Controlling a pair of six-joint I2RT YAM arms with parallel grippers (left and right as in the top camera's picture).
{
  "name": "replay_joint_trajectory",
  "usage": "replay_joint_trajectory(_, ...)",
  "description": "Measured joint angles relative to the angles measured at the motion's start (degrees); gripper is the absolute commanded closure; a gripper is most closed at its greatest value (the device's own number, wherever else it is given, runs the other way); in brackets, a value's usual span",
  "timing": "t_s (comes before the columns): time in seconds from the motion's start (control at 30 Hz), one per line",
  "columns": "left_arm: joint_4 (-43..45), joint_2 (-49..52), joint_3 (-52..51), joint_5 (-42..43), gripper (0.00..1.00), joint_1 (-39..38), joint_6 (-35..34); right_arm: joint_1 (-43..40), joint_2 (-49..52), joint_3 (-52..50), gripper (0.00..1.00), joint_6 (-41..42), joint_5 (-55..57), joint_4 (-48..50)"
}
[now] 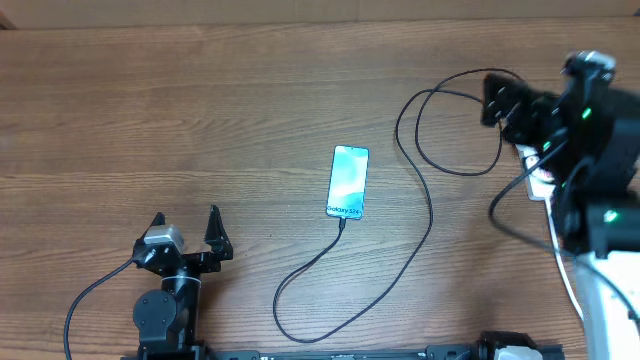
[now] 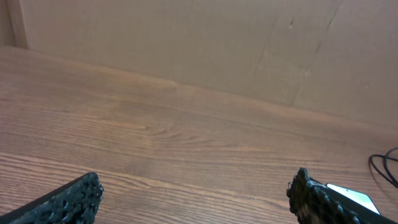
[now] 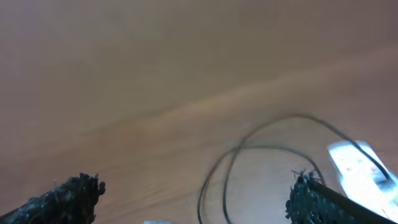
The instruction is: Plug charger to phone and switch on socket
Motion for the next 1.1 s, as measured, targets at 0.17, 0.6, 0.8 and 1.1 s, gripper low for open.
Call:
replay_joint_trajectory(0.17, 0.0, 0.0, 0.0, 0.0, 0.01, 0.0, 0.0, 3.2, -7.5, -13.5, 0.0, 0.0, 0.0, 13.6)
replay_joint_trajectory(0.6, 0.0, 0.0, 0.0, 0.0, 0.01, 0.0, 0.0, 6.4, -25.8, -43.9, 0.0, 0.0, 0.0, 44.2)
replay_joint_trajectory(0.8, 0.0, 0.0, 0.0, 0.0, 0.01, 0.0, 0.0, 6.7, -33.6, -53.8, 0.0, 0.0, 0.1, 50.0)
replay_joint_trajectory(1.1, 0.0, 0.0, 0.0, 0.0, 0.01, 0.0, 0.0, 7.7, -44.0, -61.8, 0.0, 0.0, 1.2, 50.1)
